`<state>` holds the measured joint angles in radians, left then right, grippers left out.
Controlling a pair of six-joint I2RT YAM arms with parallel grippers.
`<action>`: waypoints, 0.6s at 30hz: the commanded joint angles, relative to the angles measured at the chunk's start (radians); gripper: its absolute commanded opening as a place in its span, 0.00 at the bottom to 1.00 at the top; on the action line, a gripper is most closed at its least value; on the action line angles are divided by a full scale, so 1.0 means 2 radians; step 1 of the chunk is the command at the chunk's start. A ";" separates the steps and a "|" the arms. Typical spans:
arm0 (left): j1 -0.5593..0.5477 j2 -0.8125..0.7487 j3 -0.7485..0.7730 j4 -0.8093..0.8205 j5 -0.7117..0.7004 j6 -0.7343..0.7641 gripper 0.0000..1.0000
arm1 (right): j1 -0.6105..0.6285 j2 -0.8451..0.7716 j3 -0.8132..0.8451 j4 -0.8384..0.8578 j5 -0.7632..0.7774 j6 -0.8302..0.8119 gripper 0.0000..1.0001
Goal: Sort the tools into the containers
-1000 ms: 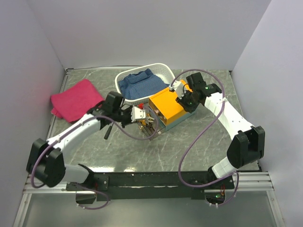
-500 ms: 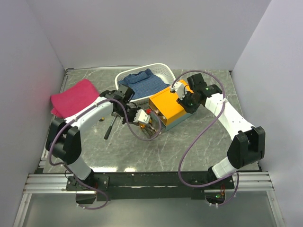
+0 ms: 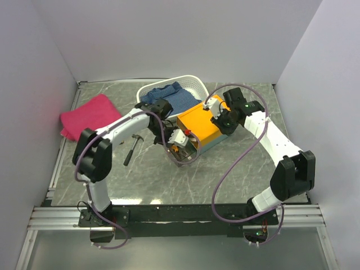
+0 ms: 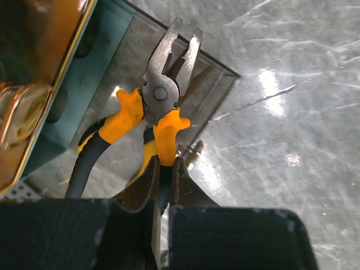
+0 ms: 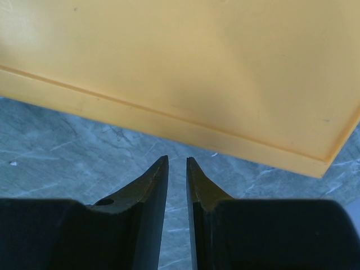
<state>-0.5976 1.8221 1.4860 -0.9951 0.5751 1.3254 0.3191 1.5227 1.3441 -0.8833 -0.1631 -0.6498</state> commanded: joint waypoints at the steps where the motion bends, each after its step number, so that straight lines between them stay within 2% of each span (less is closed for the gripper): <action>1: -0.010 0.036 0.055 -0.041 -0.009 0.018 0.05 | -0.008 -0.028 -0.008 0.008 -0.001 -0.007 0.27; 5: -0.013 0.062 0.076 -0.035 -0.020 0.017 0.07 | -0.013 -0.030 -0.013 0.008 -0.004 -0.006 0.27; 9: -0.015 0.071 0.082 -0.019 -0.029 -0.001 0.40 | -0.016 -0.030 -0.016 0.009 -0.005 -0.006 0.27; 14: -0.014 0.039 0.052 0.014 -0.018 -0.021 0.68 | -0.018 -0.020 -0.006 0.007 -0.009 -0.007 0.27; 15: -0.014 0.030 0.046 0.027 -0.015 -0.033 0.70 | -0.018 -0.016 0.001 0.005 -0.009 -0.008 0.27; 18: -0.004 -0.010 0.021 0.074 0.007 -0.079 0.69 | -0.019 -0.007 0.013 0.006 -0.010 -0.006 0.27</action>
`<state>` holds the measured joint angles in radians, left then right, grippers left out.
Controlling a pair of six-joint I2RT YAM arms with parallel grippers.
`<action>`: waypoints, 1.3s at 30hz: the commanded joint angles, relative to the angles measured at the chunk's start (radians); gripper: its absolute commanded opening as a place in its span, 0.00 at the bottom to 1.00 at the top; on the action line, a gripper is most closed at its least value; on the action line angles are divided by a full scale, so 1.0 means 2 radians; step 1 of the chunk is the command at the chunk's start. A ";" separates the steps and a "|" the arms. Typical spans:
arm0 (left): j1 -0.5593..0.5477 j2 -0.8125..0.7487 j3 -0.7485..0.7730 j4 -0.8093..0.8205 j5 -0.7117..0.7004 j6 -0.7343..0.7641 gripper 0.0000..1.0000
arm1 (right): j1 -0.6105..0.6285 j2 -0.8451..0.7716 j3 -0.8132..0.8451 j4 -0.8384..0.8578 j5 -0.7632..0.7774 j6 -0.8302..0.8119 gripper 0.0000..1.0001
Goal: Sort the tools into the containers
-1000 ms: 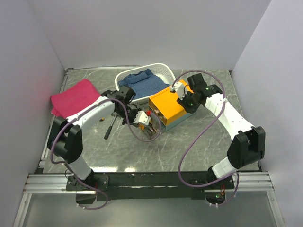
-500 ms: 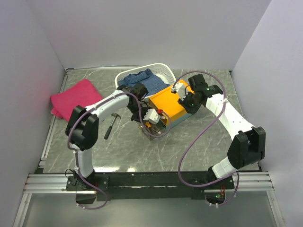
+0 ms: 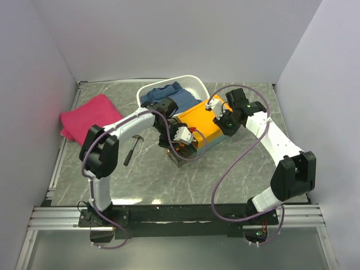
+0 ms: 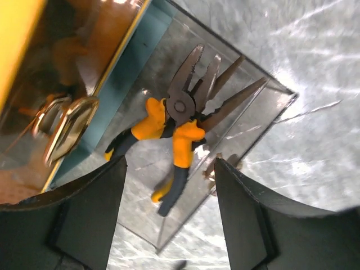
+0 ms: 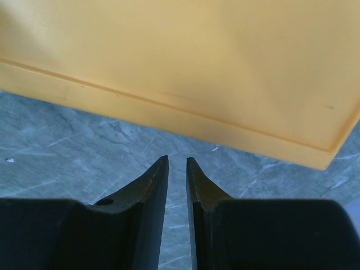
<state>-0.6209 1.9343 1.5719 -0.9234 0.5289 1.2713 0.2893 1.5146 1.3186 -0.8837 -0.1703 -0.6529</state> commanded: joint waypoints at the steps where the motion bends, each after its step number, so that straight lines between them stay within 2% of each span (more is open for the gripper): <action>1: 0.010 -0.074 -0.036 0.043 0.044 -0.057 0.69 | -0.004 -0.002 0.028 0.006 -0.006 -0.004 0.27; 8: 0.011 -0.066 -0.050 0.009 0.067 -0.039 0.62 | -0.004 0.009 0.034 0.003 -0.009 -0.004 0.27; 10: 0.011 -0.071 -0.072 0.037 0.078 -0.057 0.62 | -0.004 0.010 0.036 0.002 -0.009 -0.004 0.27; 11: 0.008 -0.079 -0.082 0.079 0.086 -0.078 0.61 | -0.004 0.010 0.036 0.002 -0.009 -0.004 0.27; 15: -0.001 -0.077 -0.115 0.126 0.101 -0.104 0.58 | -0.004 0.007 0.030 0.001 -0.006 -0.006 0.27; 22: -0.012 -0.080 -0.158 0.226 0.092 -0.166 0.58 | -0.005 -0.003 0.014 0.002 -0.002 -0.007 0.27; 27: -0.016 -0.064 -0.126 0.206 0.092 -0.178 0.57 | -0.005 -0.001 0.016 0.000 -0.001 -0.008 0.27; 33: -0.011 -0.097 -0.129 0.186 0.096 -0.166 0.58 | -0.007 0.000 0.014 0.001 -0.002 -0.008 0.27; 36: -0.008 -0.113 -0.129 0.199 0.116 -0.188 0.55 | -0.007 0.001 0.013 0.001 -0.004 -0.007 0.27; 39: -0.007 -0.114 -0.129 0.219 0.128 -0.205 0.46 | -0.007 0.004 0.017 -0.001 -0.005 -0.006 0.27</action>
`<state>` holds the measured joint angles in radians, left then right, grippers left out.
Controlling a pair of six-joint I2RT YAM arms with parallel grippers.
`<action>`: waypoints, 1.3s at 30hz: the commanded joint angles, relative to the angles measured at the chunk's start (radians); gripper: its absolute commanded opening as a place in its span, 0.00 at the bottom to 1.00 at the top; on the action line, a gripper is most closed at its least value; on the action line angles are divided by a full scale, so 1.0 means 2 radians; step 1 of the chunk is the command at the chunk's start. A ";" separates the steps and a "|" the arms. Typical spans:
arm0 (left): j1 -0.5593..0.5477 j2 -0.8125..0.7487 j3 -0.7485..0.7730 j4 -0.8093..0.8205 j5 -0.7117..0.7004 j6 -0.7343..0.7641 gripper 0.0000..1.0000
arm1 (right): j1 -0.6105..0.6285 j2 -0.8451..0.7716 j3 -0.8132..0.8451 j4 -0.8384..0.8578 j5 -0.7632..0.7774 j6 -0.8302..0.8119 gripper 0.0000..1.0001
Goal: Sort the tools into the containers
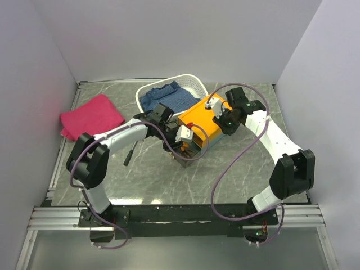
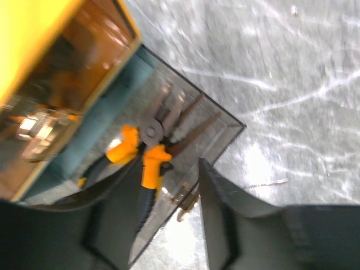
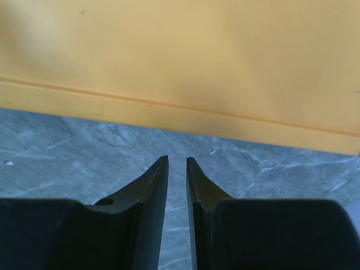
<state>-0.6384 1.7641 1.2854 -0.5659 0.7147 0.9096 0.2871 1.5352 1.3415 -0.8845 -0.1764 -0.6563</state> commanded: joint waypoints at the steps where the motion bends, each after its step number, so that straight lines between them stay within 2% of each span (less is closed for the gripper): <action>1: 0.001 -0.026 0.017 0.040 0.038 -0.025 0.37 | -0.007 -0.004 0.009 -0.001 -0.002 -0.005 0.27; 3: 0.002 -0.016 0.023 0.038 0.041 -0.027 0.28 | -0.006 -0.003 0.011 -0.003 -0.001 -0.005 0.27; 5: 0.001 -0.009 0.029 0.030 0.045 -0.023 0.11 | -0.006 -0.002 0.013 -0.003 0.001 -0.005 0.27; 7: 0.002 0.003 0.031 0.024 0.057 -0.017 0.01 | -0.006 -0.003 0.010 -0.004 0.002 -0.005 0.27; 10: -0.001 0.022 0.044 -0.007 0.070 0.003 0.01 | -0.006 -0.004 0.006 -0.005 0.003 -0.006 0.27; 15: -0.007 0.063 0.089 -0.115 0.068 0.078 0.01 | -0.006 -0.003 0.000 -0.004 0.001 -0.005 0.27; 19: -0.008 0.076 0.103 -0.153 0.062 0.110 0.01 | -0.006 0.003 -0.001 -0.003 -0.007 -0.002 0.27; 25: -0.015 0.086 0.064 -0.125 0.061 0.101 0.01 | -0.006 0.015 0.004 -0.006 -0.018 -0.002 0.27; 29: -0.016 0.090 0.038 -0.033 0.040 0.054 0.01 | -0.006 0.022 0.013 -0.008 -0.017 -0.001 0.27; 33: -0.014 0.090 0.035 0.014 0.019 0.022 0.01 | -0.006 0.028 0.020 -0.010 -0.020 0.001 0.27; 36: -0.008 0.087 0.045 0.030 0.022 0.009 0.02 | -0.006 0.032 0.026 -0.009 -0.021 0.004 0.27; 39: 0.002 0.067 0.050 0.013 0.039 0.022 0.04 | -0.006 0.035 0.032 -0.010 -0.017 0.002 0.27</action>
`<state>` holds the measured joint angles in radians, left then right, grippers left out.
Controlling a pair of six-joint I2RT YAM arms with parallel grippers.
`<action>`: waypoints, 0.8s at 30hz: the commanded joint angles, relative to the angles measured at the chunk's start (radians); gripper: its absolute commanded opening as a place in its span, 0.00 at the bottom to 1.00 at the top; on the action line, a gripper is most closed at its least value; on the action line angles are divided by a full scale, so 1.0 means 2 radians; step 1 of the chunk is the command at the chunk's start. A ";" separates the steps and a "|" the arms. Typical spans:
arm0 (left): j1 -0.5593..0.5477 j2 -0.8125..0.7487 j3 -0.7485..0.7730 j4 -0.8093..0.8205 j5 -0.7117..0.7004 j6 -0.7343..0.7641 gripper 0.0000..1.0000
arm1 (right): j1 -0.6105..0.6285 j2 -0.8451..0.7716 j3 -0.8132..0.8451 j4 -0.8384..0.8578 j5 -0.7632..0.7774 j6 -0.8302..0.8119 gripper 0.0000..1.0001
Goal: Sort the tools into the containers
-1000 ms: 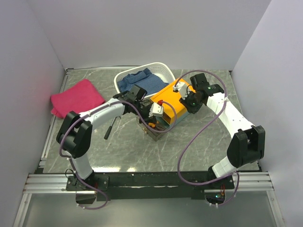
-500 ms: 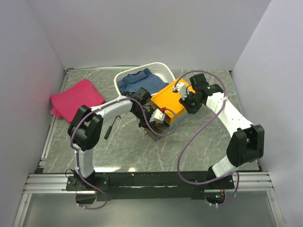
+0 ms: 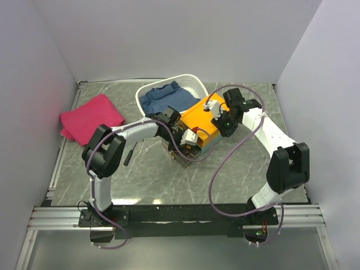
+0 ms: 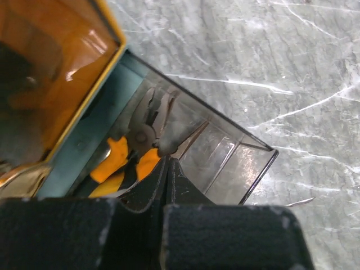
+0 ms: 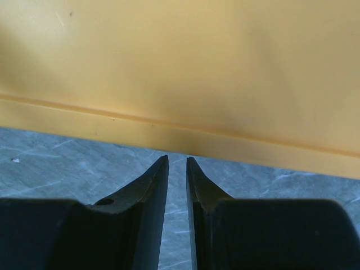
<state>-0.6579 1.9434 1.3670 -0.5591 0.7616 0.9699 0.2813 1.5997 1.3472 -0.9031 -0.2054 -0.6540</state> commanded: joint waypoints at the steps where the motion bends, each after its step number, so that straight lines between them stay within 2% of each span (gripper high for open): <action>1: 0.015 -0.031 0.014 -0.003 0.030 -0.009 0.05 | -0.003 0.001 0.030 0.000 -0.001 0.000 0.27; 3: 0.028 -0.061 0.022 -0.023 0.043 -0.006 0.08 | -0.003 0.000 0.028 0.001 0.003 -0.003 0.27; 6: 0.050 -0.102 0.041 -0.069 0.046 -0.006 0.22 | -0.003 -0.002 0.025 0.003 0.002 -0.004 0.27; 7: 0.058 -0.113 0.040 -0.082 0.043 -0.004 0.31 | -0.003 -0.004 0.023 0.003 0.001 -0.004 0.27; 8: 0.066 -0.123 0.036 -0.111 0.034 0.002 0.33 | -0.003 -0.004 0.023 0.004 0.001 -0.004 0.27; 10: 0.096 -0.162 0.005 -0.136 0.023 0.021 0.41 | -0.003 -0.006 0.025 0.005 -0.001 -0.003 0.27; 13: 0.144 -0.219 -0.060 -0.145 -0.024 0.011 0.47 | -0.004 -0.010 0.036 0.004 -0.004 -0.001 0.27; 17: 0.210 -0.265 -0.130 -0.040 -0.105 -0.139 0.57 | -0.004 -0.019 0.050 0.033 0.022 0.005 0.28; 18: 0.224 -0.263 -0.137 -0.007 -0.160 -0.200 0.58 | -0.003 -0.018 0.059 0.040 0.027 0.009 0.29; 20: 0.232 -0.239 -0.133 0.007 -0.212 -0.259 0.58 | -0.004 -0.009 0.076 0.043 0.032 0.021 0.33; 21: 0.243 -0.227 -0.127 0.010 -0.249 -0.318 0.57 | -0.003 0.000 0.098 0.040 0.030 0.025 0.35; 24: 0.265 -0.167 -0.085 -0.007 -0.271 -0.415 0.55 | -0.004 0.020 0.141 0.029 0.015 0.033 0.39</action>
<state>-0.1726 1.5051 1.1194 -0.6266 0.3946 0.5011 0.2806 1.6131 1.4921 -0.8825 -0.1627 -0.6224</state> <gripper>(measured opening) 0.565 0.375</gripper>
